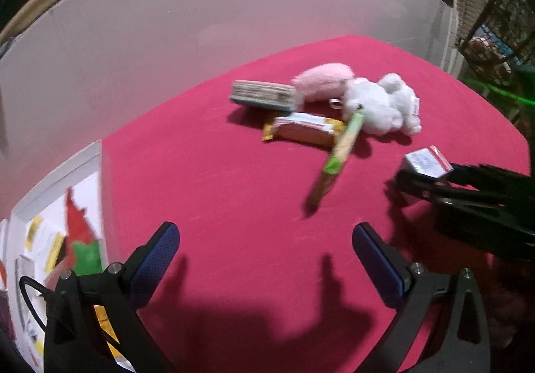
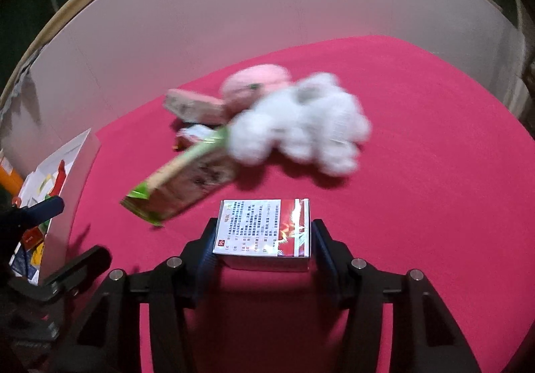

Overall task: Organize objects
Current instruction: 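Grasp the green-wrapped snack stick with the left gripper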

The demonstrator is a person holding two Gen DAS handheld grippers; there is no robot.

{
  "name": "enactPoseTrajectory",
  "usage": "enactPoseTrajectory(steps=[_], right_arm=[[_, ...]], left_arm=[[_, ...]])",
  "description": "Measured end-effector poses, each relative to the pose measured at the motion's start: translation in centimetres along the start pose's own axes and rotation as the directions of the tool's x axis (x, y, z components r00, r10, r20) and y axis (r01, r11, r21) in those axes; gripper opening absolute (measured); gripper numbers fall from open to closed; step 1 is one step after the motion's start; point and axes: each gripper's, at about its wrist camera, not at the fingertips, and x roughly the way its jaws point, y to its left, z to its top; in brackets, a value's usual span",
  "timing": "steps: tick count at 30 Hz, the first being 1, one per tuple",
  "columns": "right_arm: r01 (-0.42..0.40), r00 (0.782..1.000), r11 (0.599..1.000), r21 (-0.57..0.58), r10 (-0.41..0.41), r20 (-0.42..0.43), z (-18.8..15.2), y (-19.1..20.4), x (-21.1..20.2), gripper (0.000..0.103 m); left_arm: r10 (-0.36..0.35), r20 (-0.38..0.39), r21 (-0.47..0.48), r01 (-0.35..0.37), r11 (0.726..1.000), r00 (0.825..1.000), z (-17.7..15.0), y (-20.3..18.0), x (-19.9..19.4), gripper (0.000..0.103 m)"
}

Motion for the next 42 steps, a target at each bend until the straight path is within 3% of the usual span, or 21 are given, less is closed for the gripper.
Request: enactPoseTrajectory(steps=[4, 9, 15, 16, 17, 19, 24, 25, 27, 29, 30, 34, 42], right_arm=[[0.053, 0.998, 0.998, 0.043, -0.054, 0.019, -0.8, -2.5, -1.6, 0.058], [0.044, 0.998, 0.998, 0.053, -0.046, 0.037, -1.0, -3.6, -2.1, 0.058], [0.006, 0.999, 0.997, 0.073, -0.01, 0.05, -1.1, -4.6, -2.2, 0.058], [-0.004, 0.999, 0.997, 0.081, -0.001, 0.053, -1.0, -4.7, -2.2, 0.058], [-0.008, 0.999, 0.996, 0.085, 0.004, 0.054, -1.0, -4.8, -2.3, 0.058], [-0.007, 0.999, 0.997, 0.082, 0.002, 0.053, -0.9, -4.9, -2.3, 0.058], [-0.015, 0.998, 0.996, 0.09, 0.01, 0.057, -1.1, -4.7, -2.2, 0.059], [-0.016, 0.998, 0.996, 0.091, 0.011, 0.057, -1.0, -4.7, -2.1, 0.059], [-0.016, 0.998, 0.996, 0.092, 0.011, 0.057, -0.9, -4.8, -1.9, 0.059], [-0.016, 0.998, 0.996, 0.092, 0.011, 0.058, -0.9, -4.8, -1.9, 0.059], [-0.017, 0.998, 0.996, 0.092, 0.011, 0.058, -0.9, -4.8, -1.9, 0.059], [-0.019, 0.998, 0.995, 0.095, 0.013, 0.06, -1.0, -4.7, -2.0, 0.058], [-0.018, 0.998, 0.995, 0.098, 0.012, 0.061, -1.1, -4.7, -2.1, 0.058]], left_arm=[[-0.047, -0.029, -0.008, 0.046, 0.999, 0.998, 0.8, -1.5, 1.5, 0.103], [-0.028, -0.039, 0.037, 0.029, 0.999, 0.999, 2.3, -3.4, 3.6, 0.103], [-0.053, -0.045, 0.059, 0.056, 0.997, 0.998, 3.5, -4.5, 5.3, 0.102], [-0.053, -0.047, 0.059, 0.055, 0.997, 0.998, 3.7, -4.7, 5.6, 0.097], [-0.052, -0.047, 0.055, 0.054, 0.997, 0.998, 3.8, -4.8, 5.7, 0.085], [-0.063, -0.057, 0.042, 0.065, 0.997, 0.996, 3.8, -5.0, 6.1, 0.075], [-0.084, -0.048, 0.04, 0.086, 0.995, 0.995, 3.9, -5.0, 6.3, 0.07], [-0.091, -0.045, 0.043, 0.093, 0.995, 0.995, 3.9, -5.0, 6.3, 0.065], [-0.106, -0.032, 0.043, 0.107, 0.993, 0.994, 3.8, -5.1, 6.2, 0.048], [-0.091, -0.018, 0.048, 0.092, 0.995, 0.996, 3.8, -5.1, 6.1, 0.022], [-0.088, -0.01, 0.049, 0.088, 0.995, 0.996, 3.6, -5.1, 5.9, 0.018], [-0.121, 0.03, -0.001, 0.121, 0.993, 0.992, 2.7, -4.6, 4.3, 0.011], [-0.162, 0.138, -0.025, 0.167, 0.986, 0.977, 0.4, -4.7, -1.6, 0.011]])
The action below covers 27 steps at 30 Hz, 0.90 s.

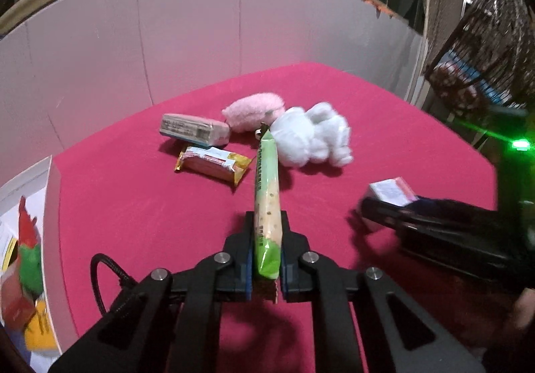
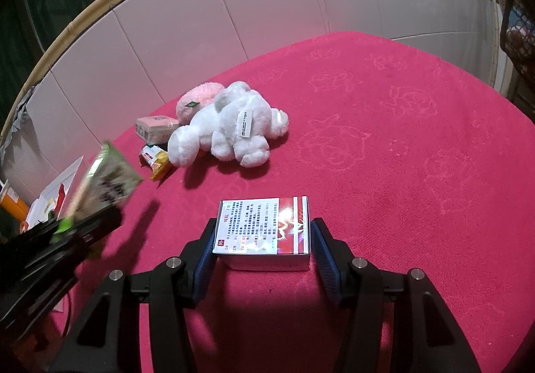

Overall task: Organize objects
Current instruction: 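Grasp the green-wrapped snack stick with the left gripper, then carry the green snack stick and white-red box to the tray and release them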

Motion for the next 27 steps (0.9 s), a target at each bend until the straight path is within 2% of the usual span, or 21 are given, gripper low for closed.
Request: enactPoseTrajectory(steps=[6, 9, 27], right_arm=[[0.042, 0.999, 0.999, 0.011, -0.042, 0.015, -0.3, 0.5, -0.7, 0.057], [0.01, 1.0, 0.999, 0.046, -0.011, 0.018, -0.6, 0.7, -1.6, 0.057], [-0.05, 0.995, 0.997, -0.063, 0.056, 0.086, -0.2, 7.9, -6.6, 0.057]], left_arm=[[-0.022, 0.044, 0.016, 0.021, 1.0, 0.999, -0.5, -0.5, -3.1, 0.011], [-0.025, 0.053, 0.007, 0.024, 1.0, 0.998, -0.2, 0.1, -3.6, 0.011], [-0.006, 0.142, -0.072, 0.016, 0.997, 0.99, -1.5, 3.9, -9.9, 0.011]])
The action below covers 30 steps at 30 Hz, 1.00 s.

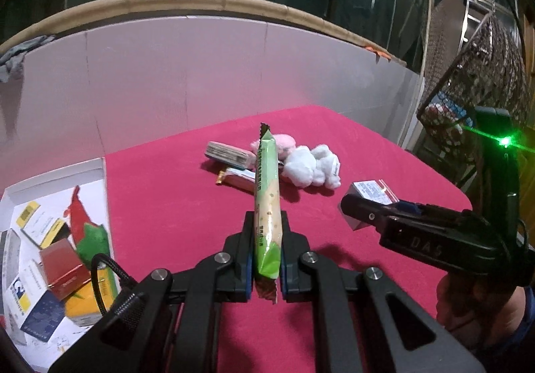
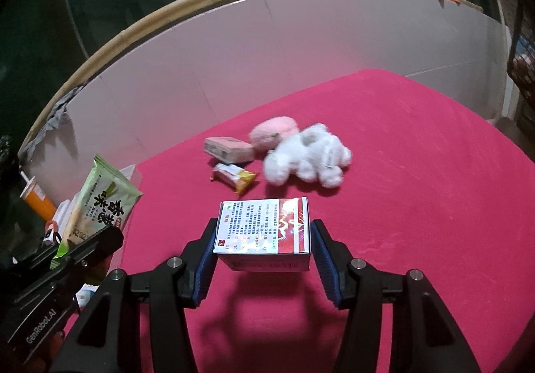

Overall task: Organize objects
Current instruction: 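Carry the green snack stick and white-red box to the tray and release them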

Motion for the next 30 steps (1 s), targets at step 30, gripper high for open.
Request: enactPoseTrajectory(steps=[30], right_arm=[[-0.094, 0.995, 0.975, -0.2, 0.087, -0.044, -0.5, 12.8, -0.1, 0.058]], left_arm=[[0.142, 0.098, -0.191, -0.121, 0.974, 0.985, -1.8, 11.7, -8.5, 0.011]])
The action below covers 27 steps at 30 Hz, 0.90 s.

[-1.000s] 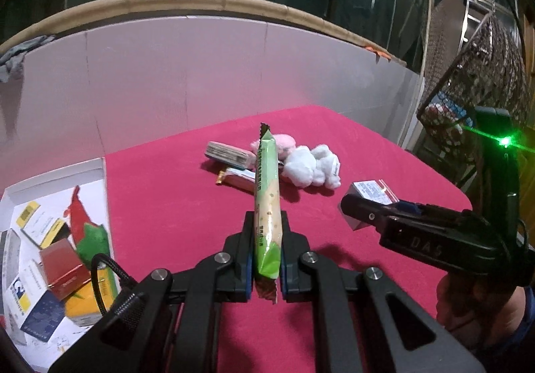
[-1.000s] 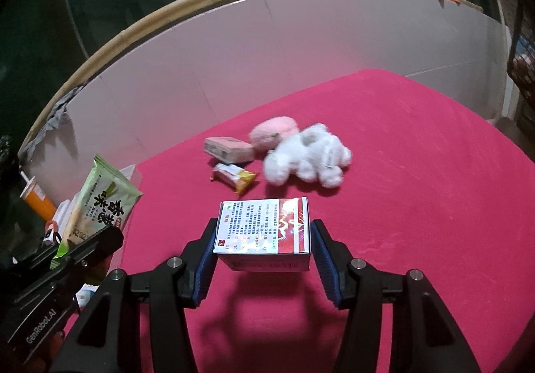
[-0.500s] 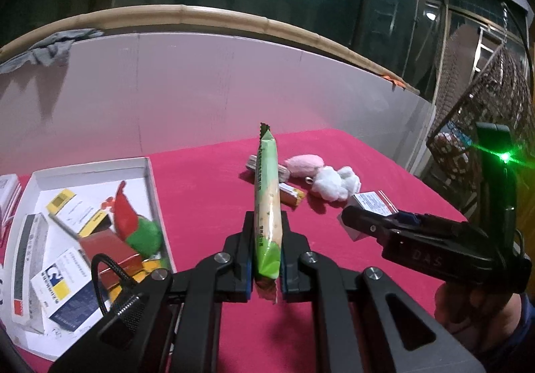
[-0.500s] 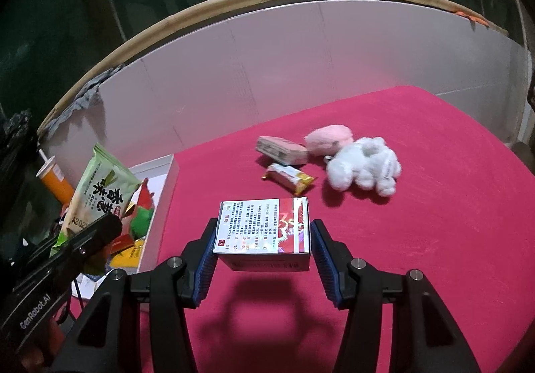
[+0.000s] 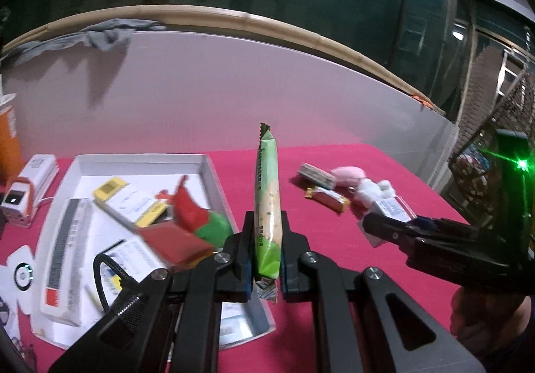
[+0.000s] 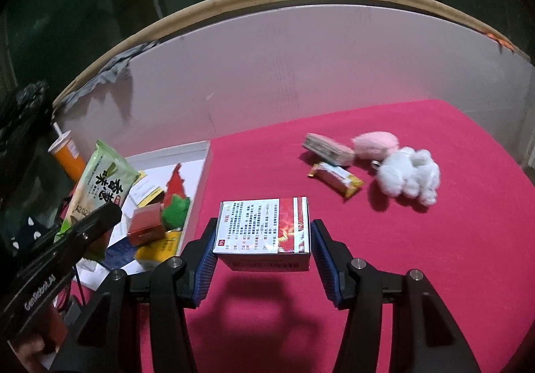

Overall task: Organize objects
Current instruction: 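Carry the green snack stick and white-red box to the tray and release them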

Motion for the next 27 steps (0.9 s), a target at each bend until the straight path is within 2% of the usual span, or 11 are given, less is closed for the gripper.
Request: enactPoseTrajectory(steps=[15, 20, 27], right_arm=[[-0.076, 0.997, 0.99, -0.118, 0.074, -0.024, 1.0, 6.7, 1.7, 0.058], [-0.095, 0.995, 0.984, -0.15, 0.091, -0.028, 1.5, 8.6, 2.3, 0.058], [-0.125, 0.991, 0.976, -0.18, 0.113, -0.075, 1.7, 11.1, 4.4, 0.058]], left_arm=[[0.105, 0.057, -0.113, -0.098, 0.989, 0.993, 1.0, 7.9, -3.7, 0.011], [0.115, 0.052, -0.13, -0.108, 0.986, 0.992, 1.5, 10.0, -3.8, 0.011], [0.113, 0.014, -0.172, -0.109, 0.979, 0.993, 2.0, 12.6, -2.4, 0.011]])
